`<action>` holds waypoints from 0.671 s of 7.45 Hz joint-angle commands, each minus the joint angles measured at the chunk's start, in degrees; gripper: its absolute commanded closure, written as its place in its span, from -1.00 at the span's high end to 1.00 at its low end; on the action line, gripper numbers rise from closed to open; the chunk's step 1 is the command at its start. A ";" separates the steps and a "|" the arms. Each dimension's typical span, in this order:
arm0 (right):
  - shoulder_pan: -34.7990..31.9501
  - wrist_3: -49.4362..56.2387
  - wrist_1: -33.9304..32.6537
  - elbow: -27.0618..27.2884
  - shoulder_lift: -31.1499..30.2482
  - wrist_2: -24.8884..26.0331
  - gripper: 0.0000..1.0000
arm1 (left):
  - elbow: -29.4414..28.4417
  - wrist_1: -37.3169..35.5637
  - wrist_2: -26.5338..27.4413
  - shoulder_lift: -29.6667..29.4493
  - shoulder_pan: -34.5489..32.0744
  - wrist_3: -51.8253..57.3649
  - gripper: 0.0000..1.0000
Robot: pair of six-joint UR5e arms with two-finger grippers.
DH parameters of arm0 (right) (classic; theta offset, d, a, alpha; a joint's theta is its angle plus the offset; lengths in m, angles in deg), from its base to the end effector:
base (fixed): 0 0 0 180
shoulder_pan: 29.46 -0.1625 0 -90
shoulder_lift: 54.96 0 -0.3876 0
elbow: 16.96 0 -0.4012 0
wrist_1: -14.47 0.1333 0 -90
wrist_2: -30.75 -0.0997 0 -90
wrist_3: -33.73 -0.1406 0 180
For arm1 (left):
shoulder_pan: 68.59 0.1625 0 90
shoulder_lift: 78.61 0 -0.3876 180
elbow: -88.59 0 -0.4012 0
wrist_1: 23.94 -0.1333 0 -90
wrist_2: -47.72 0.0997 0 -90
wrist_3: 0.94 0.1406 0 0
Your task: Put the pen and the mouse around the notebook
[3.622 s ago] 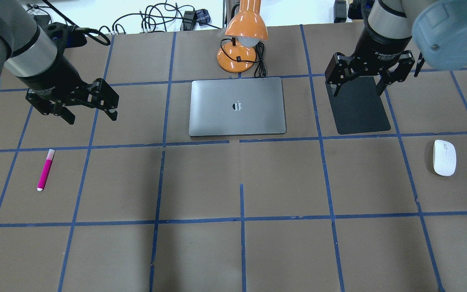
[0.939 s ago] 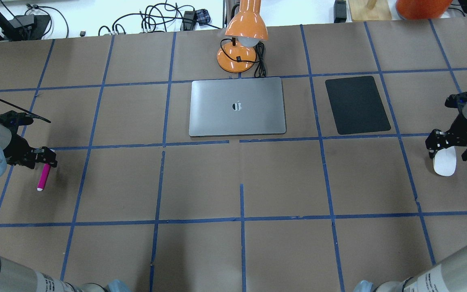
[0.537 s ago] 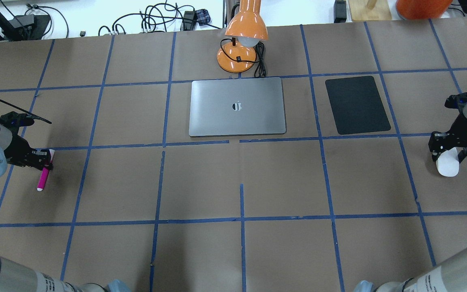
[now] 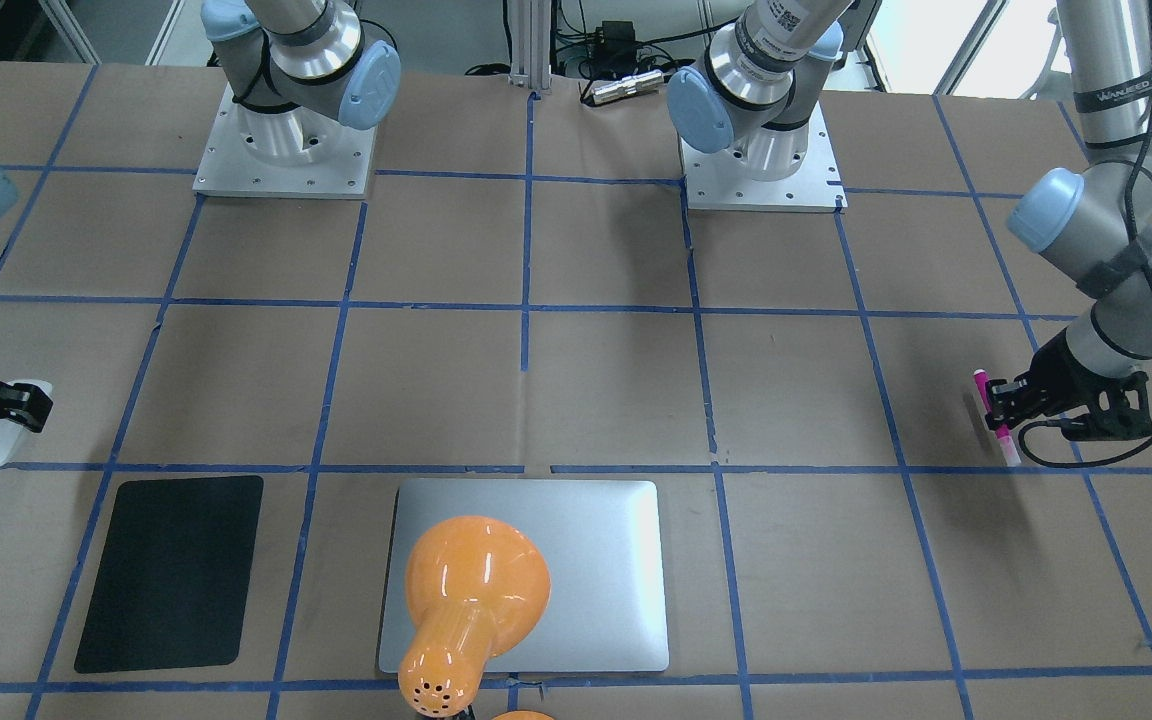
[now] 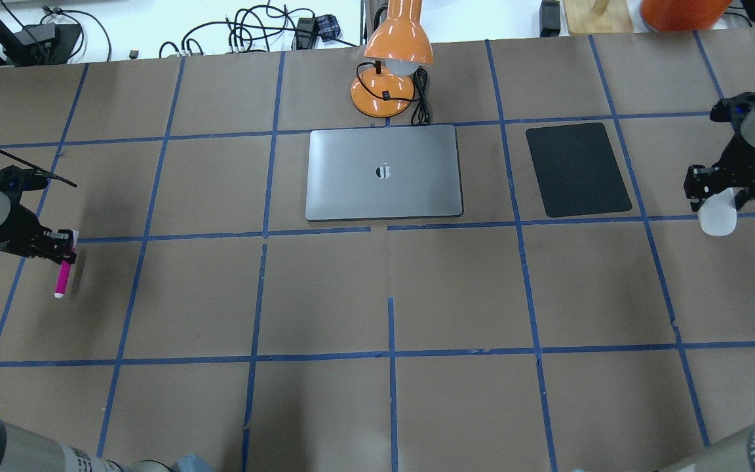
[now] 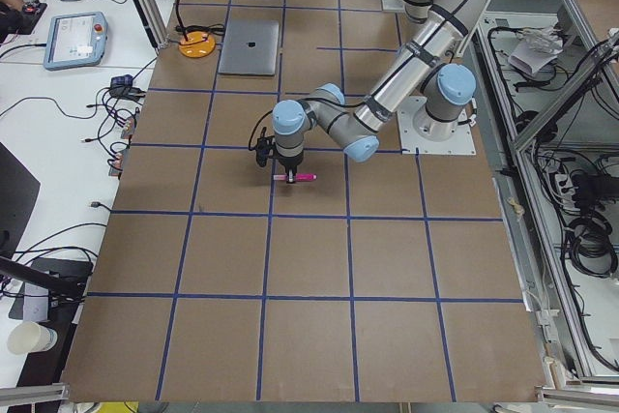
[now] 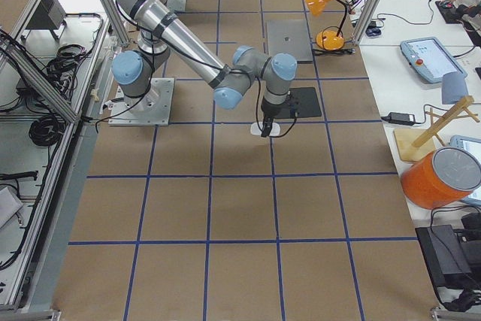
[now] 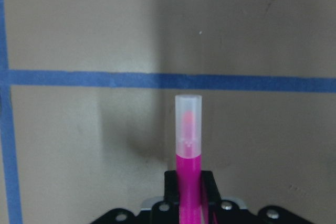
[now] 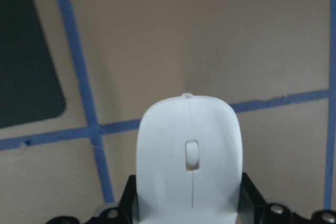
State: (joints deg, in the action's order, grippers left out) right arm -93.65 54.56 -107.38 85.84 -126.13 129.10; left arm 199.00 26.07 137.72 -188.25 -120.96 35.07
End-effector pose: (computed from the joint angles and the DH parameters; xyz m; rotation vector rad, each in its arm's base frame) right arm -0.1452 -0.5595 0.1802 -0.1310 -3.0023 -0.0815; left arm 0.2223 -0.5066 0.1287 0.0444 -3.1407 -0.0013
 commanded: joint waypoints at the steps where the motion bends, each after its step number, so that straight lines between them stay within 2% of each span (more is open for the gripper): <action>1: -5.85 -0.35 1.86 -7.05 6.43 -10.64 -0.62 | -7.02 9.88 0.26 2.49 -4.20 -9.22 -1.00; 2: -9.78 -0.44 1.88 -12.48 11.18 -11.33 -0.62 | -8.79 11.85 2.70 3.37 -7.01 -18.43 -1.00; 3: -13.91 -2.53 4.40 -17.93 13.84 -7.51 -0.61 | -9.16 13.43 4.20 4.60 -10.34 -23.13 -1.00; 4: -15.34 -4.90 5.74 -19.73 16.04 -5.91 -0.61 | -9.25 14.32 4.21 5.05 -13.77 -31.36 -1.00; 5: -15.35 -5.01 5.57 -19.31 17.37 -5.89 -0.61 | -9.25 14.33 4.30 5.84 -17.29 -38.14 -1.00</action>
State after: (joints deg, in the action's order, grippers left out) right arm -107.76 50.71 -102.49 67.84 -111.19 122.32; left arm 189.97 39.70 141.64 -183.40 -133.78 6.07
